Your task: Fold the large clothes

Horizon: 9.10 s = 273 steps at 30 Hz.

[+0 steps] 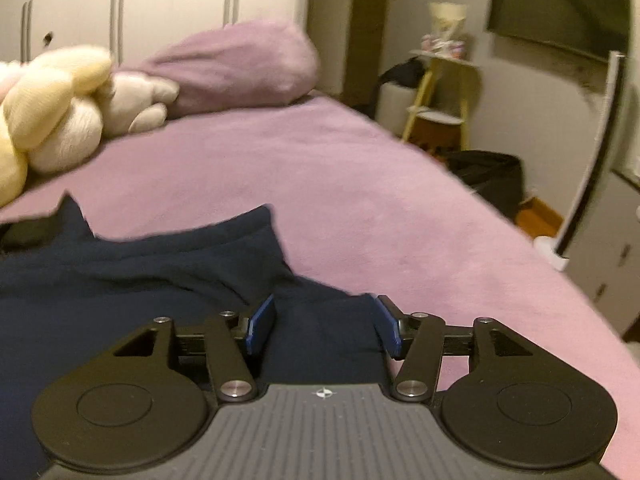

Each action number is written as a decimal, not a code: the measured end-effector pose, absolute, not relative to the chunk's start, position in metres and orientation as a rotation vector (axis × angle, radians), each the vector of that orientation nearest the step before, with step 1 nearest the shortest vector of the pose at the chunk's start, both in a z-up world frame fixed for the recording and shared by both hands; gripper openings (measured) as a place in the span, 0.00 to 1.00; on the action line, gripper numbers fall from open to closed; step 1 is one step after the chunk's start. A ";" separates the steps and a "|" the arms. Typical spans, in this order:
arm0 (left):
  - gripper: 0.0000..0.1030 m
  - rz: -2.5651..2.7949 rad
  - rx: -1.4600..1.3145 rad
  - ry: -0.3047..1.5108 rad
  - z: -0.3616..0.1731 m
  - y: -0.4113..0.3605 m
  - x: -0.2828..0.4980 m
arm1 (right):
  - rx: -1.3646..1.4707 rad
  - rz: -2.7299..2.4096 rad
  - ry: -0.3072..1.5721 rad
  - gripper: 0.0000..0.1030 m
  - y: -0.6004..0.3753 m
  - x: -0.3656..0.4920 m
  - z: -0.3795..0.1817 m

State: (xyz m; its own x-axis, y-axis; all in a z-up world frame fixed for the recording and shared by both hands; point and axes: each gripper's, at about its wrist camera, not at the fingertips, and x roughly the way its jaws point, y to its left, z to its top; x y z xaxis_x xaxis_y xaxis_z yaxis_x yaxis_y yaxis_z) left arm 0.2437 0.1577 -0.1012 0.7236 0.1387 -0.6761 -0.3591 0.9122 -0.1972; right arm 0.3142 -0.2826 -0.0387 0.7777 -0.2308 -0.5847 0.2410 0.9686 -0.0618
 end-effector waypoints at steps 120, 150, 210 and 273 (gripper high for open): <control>0.89 0.000 -0.570 0.782 -0.075 0.005 0.259 | 0.392 0.080 0.739 0.23 -0.305 0.185 -0.031; 0.84 -0.222 -0.481 0.664 -0.060 -0.085 0.254 | 0.419 0.157 0.762 0.30 -0.259 0.329 0.026; 1.00 -0.229 -0.624 0.782 -0.096 -0.006 0.307 | 0.252 0.200 0.593 0.59 -0.300 0.273 -0.007; 0.90 0.024 -0.441 0.892 -0.107 0.082 0.144 | 0.066 0.261 0.881 0.59 -0.155 0.202 0.009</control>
